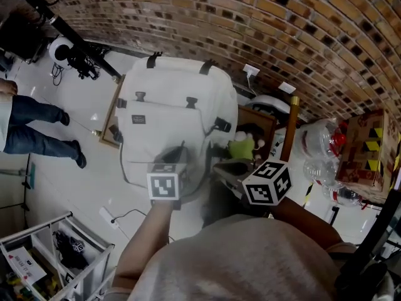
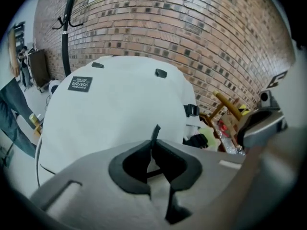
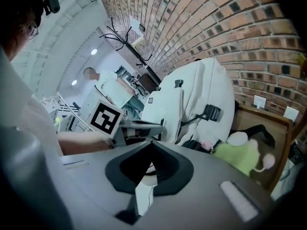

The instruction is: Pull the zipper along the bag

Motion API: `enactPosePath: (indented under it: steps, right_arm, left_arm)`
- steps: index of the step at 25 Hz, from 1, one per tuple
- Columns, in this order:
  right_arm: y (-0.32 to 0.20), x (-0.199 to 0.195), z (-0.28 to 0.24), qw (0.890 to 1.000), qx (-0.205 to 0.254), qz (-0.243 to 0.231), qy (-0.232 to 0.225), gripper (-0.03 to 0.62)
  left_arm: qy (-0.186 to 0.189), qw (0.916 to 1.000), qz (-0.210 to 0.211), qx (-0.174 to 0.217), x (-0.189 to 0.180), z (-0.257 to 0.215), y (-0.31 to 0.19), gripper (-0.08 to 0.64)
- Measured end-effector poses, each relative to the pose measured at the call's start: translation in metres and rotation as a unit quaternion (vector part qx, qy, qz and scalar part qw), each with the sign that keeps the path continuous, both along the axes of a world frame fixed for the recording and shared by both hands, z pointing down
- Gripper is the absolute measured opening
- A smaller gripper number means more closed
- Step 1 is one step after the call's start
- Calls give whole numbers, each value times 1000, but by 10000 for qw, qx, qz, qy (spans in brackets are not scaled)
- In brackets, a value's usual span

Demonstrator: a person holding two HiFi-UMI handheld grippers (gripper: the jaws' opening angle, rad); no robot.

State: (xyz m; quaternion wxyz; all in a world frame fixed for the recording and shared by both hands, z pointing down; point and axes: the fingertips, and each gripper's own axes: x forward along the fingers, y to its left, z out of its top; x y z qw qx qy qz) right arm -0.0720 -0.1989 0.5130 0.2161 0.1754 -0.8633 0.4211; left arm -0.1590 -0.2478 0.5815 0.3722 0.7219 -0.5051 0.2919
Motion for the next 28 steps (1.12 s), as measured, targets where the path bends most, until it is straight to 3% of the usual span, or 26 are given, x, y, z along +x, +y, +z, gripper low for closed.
enactPosePath:
  steps: [10,14,21,28]
  right_arm:
    - [-31,-52,44,9940,589,-522,766,-2]
    - [-37,-55,71,9906,508,-601,1117,-2]
    - [-36,-57,90,9831,509,-689,1618,-2]
    - [-36,-58,98,9796,517,-709,1809,-2]
  left_arm:
    - [581,9983,-56,52,-6,-6,11,37]
    - [831,9965,11,11,-6,-7,13,37]
    - [902,9958,-20,-140,-13,-2,15,37]
    - [934,9954,-123,-200,-24,0,16,37]
